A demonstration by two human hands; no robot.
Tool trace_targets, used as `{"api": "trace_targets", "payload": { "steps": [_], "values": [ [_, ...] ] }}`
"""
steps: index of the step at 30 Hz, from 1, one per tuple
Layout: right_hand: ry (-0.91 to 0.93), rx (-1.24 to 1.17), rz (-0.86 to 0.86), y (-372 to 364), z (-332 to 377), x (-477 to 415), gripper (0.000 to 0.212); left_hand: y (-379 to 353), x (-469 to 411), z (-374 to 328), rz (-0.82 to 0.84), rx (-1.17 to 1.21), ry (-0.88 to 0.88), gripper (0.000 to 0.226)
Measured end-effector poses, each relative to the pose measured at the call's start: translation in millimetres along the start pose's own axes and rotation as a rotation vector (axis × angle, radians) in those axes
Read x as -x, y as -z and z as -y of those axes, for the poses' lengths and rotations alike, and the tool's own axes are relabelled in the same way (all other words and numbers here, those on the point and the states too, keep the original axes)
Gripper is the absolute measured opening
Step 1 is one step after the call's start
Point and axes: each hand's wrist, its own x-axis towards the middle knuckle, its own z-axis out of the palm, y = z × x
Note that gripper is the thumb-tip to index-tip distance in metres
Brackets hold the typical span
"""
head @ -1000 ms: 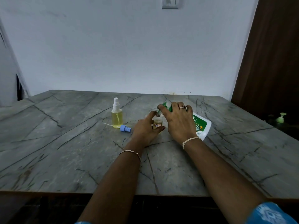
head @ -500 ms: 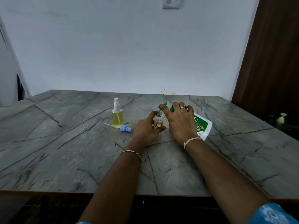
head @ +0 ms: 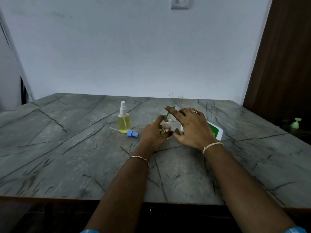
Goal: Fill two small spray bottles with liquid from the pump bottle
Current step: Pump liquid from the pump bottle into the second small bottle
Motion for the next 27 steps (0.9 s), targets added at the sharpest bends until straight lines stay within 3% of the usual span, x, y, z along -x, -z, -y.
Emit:
{"api": "trace_targets", "payload": {
  "steps": [5, 16, 27],
  "values": [
    [-0.002, -0.123, 0.000, 6.4, -6.9, 1.5, 0.095, -1.7, -2.0, 1.2, 0.019, -0.028, 0.028, 0.059],
    [-0.045, -0.007, 0.095, 5.7, -3.5, -0.2, 0.118, -3.1, -3.7, 3.3, 0.022, -0.064, 0.035, 0.058],
    [-0.081, 0.103, 0.067, -0.7, 3.0, -3.5, 0.097, -2.9, -3.5, 3.5, 0.026, -0.019, 0.031, 0.061]
  ]
}}
